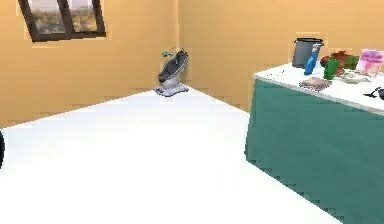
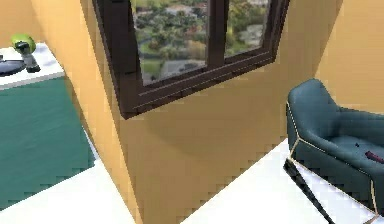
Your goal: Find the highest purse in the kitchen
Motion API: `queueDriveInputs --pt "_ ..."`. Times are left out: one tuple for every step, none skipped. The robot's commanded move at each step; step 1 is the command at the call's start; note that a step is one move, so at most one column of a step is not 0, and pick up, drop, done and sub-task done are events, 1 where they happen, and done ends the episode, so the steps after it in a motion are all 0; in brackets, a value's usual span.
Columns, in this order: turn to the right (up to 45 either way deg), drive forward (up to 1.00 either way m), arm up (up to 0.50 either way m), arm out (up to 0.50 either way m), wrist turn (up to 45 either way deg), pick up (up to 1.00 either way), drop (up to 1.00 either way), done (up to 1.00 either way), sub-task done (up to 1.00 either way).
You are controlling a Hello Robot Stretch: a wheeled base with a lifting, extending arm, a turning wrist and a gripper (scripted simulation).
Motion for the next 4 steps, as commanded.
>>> queueDriveInputs --pt "0.0 0.5 0.0 0.0 0.0 0.0 0.0 0.0 0.0" --pt "45.0 0.0 0.0 0.0 0.0 0.0 0.0 0.0 0.0" --pt "3.0 0.0 0.0 0.0 0.0 0.0 0.0 0.0 0.0" --pt "0.0 0.65 0.0 0.0 0.0 0.0 0.0 0.0 0.0"
